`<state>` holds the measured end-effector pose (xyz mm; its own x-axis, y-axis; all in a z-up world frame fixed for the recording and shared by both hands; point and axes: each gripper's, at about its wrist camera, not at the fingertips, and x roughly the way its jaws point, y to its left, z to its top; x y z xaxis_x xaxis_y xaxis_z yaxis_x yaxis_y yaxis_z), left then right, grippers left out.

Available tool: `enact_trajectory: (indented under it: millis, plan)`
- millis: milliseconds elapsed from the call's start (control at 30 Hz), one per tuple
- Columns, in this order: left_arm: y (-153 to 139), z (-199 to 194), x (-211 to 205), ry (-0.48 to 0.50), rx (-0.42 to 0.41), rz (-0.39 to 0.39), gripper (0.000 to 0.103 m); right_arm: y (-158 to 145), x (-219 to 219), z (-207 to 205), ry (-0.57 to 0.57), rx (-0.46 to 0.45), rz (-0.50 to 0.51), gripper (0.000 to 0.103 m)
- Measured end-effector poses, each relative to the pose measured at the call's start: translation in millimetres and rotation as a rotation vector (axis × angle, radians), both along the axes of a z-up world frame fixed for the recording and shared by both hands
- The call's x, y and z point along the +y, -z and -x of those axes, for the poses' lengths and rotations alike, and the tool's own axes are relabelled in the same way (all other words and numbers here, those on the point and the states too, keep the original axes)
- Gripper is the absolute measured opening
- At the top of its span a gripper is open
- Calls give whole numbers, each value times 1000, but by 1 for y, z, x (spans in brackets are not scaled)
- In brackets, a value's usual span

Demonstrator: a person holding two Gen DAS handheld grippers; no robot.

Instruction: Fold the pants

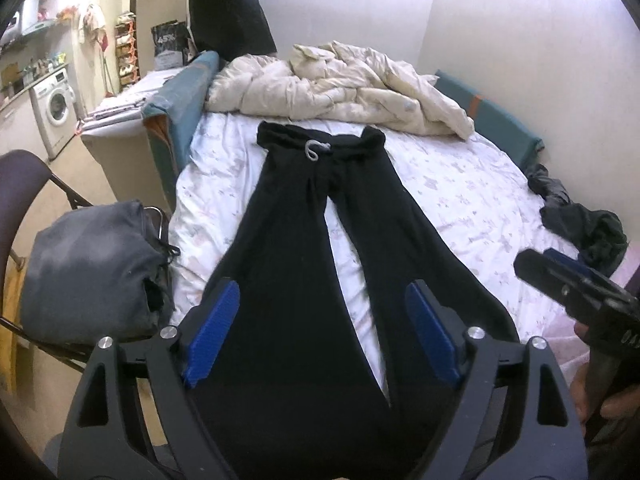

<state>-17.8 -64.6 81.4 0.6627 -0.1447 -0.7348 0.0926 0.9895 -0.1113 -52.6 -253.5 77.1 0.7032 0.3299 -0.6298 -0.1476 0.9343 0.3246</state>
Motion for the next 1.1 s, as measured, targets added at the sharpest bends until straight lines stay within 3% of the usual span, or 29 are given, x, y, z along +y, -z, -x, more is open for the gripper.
enact_trajectory:
  millis: [367, 600, 767, 1100]
  plan:
    - [7, -2, 46, -100, -25, -72, 86, 18, -25, 0, 44, 33, 32, 103]
    - [9, -10, 46, -79, -28, -63, 87, 16, -19, -2, 47, 37, 13, 103]
    - [16, -21, 54, -82, 13, -5, 87, 18, -21, -10, 70, 61, 28, 103]
    - [34, -53, 71, -80, 36, -21, 87, 24, -17, -34, 71, 80, 27, 103]
